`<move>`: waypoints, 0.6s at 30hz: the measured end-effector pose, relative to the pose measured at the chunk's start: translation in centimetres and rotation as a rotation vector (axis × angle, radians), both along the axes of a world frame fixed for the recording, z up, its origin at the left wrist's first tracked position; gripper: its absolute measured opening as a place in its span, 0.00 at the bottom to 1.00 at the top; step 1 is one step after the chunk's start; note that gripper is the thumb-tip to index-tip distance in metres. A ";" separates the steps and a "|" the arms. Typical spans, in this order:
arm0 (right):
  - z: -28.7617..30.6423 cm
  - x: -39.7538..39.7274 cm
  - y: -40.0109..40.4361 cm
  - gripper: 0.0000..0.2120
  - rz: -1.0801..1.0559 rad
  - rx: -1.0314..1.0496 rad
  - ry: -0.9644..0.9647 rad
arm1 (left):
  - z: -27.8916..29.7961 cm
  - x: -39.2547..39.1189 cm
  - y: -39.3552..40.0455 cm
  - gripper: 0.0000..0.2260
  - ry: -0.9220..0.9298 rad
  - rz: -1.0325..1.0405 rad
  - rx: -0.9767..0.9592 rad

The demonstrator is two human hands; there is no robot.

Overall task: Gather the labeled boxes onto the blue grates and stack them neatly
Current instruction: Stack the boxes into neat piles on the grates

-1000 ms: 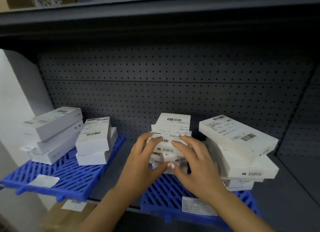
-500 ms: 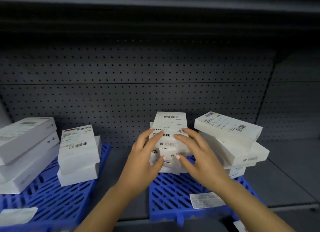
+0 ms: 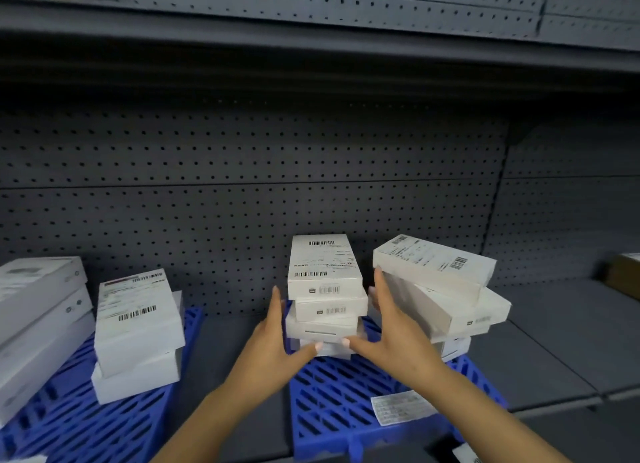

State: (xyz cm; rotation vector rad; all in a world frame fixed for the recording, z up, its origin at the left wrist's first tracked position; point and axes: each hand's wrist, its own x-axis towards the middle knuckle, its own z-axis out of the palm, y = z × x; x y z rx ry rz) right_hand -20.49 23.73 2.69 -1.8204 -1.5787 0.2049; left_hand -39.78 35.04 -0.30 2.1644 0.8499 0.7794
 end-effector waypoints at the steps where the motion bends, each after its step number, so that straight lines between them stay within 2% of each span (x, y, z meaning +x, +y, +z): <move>1: -0.3 0.1 0.1 0.56 -0.021 -0.034 0.016 | -0.4 0.1 0.2 0.49 0.023 -0.006 -0.012; 4: -1.2 0.5 0.5 0.55 -0.005 -0.134 0.040 | -1.1 0.6 0.3 0.40 0.062 -0.044 -0.014; 7: -2.0 0.4 0.9 0.52 0.066 -0.174 0.075 | -1.4 0.9 0.1 0.38 0.079 -0.041 -0.022; 10: -2.8 0.1 1.6 0.46 0.069 -0.196 0.059 | -2.2 1.1 0.3 0.30 0.228 0.035 0.091; 12: -3.1 0.5 2.2 0.40 0.043 -0.192 0.028 | -2.8 1.1 0.5 0.34 0.326 0.068 0.172; 14: -3.1 0.9 2.8 0.34 0.021 -0.194 0.001 | -2.9 1.1 0.5 0.34 0.345 0.097 0.209; 18: -3.2 1.6 3.9 0.28 0.016 -0.209 -0.055 | -2.5 1.0 0.3 0.24 0.422 0.171 0.400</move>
